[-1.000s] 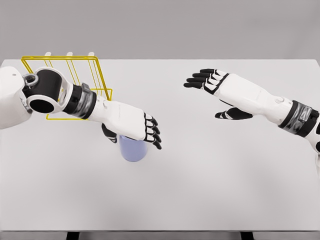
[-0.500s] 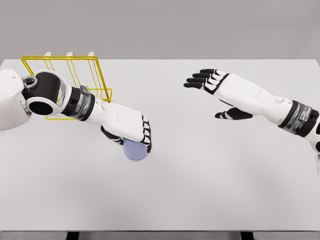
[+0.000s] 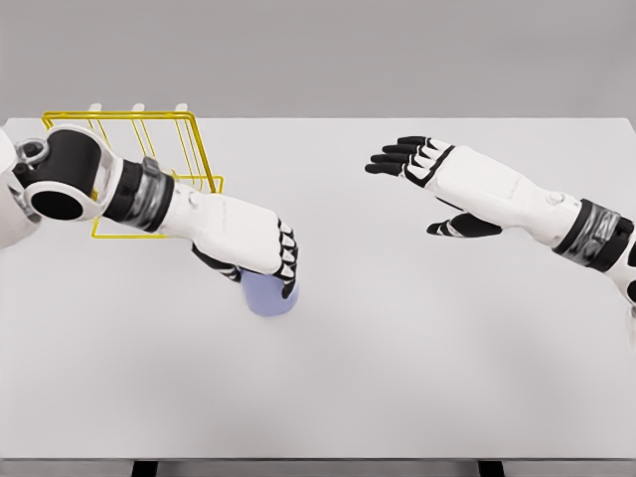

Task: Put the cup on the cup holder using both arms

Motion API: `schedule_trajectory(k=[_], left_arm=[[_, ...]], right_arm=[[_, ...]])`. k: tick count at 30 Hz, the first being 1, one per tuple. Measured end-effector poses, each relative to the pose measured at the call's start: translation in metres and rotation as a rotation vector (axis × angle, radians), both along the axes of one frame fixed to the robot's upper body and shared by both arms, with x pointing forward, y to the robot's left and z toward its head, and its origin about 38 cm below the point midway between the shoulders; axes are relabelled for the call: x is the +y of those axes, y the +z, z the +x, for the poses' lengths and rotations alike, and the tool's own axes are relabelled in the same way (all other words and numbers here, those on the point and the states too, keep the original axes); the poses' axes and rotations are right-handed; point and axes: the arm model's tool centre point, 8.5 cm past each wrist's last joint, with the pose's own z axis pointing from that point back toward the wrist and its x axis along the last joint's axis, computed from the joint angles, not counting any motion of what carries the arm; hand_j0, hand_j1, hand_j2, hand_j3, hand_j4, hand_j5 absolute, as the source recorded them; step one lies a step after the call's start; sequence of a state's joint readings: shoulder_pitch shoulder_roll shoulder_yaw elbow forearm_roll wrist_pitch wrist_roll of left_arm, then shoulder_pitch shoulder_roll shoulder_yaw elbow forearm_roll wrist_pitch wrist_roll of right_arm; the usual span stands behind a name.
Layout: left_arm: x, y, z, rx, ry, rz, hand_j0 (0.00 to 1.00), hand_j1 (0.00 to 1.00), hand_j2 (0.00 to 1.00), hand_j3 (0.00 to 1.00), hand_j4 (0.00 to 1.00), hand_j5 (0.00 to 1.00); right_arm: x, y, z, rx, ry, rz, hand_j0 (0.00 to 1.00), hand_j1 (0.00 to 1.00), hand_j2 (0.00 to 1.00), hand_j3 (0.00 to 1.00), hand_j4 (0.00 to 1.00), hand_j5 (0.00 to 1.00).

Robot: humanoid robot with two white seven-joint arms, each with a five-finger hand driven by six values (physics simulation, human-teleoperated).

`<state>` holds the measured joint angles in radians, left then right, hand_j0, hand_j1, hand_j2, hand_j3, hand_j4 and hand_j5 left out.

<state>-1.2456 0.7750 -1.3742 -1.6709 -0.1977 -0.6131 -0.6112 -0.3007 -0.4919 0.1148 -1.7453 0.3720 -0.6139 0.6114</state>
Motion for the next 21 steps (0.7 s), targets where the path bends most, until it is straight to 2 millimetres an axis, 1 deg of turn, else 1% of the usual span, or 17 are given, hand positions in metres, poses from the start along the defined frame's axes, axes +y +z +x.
schedule_trajectory(k=[6,15,21], left_arm=[[0.01,0.018,-0.002,-0.015,0.01,-0.016,0.63,0.63,0.63,0.63,0.63,0.63],[0.018,0.026,-0.004,-0.014,0.025,-0.028,0.61,0.61,0.61,0.61,0.61,0.61],[0.026,0.037,-0.002,-0.036,0.045,-0.034,0.6,0.6,0.6,0.6,0.6,0.6]], right_arm=[[0.0,0.0,0.0,0.0,0.0,0.0,1.0,1.0,1.0,1.0,1.0,1.0],[0.0,0.0,0.0,-0.001,0.001,0.0,1.0,1.0,1.0,1.0,1.0,1.0],[0.0,0.0,0.0,0.001,0.001,0.0,1.0,1.0,1.0,1.0,1.0,1.0]])
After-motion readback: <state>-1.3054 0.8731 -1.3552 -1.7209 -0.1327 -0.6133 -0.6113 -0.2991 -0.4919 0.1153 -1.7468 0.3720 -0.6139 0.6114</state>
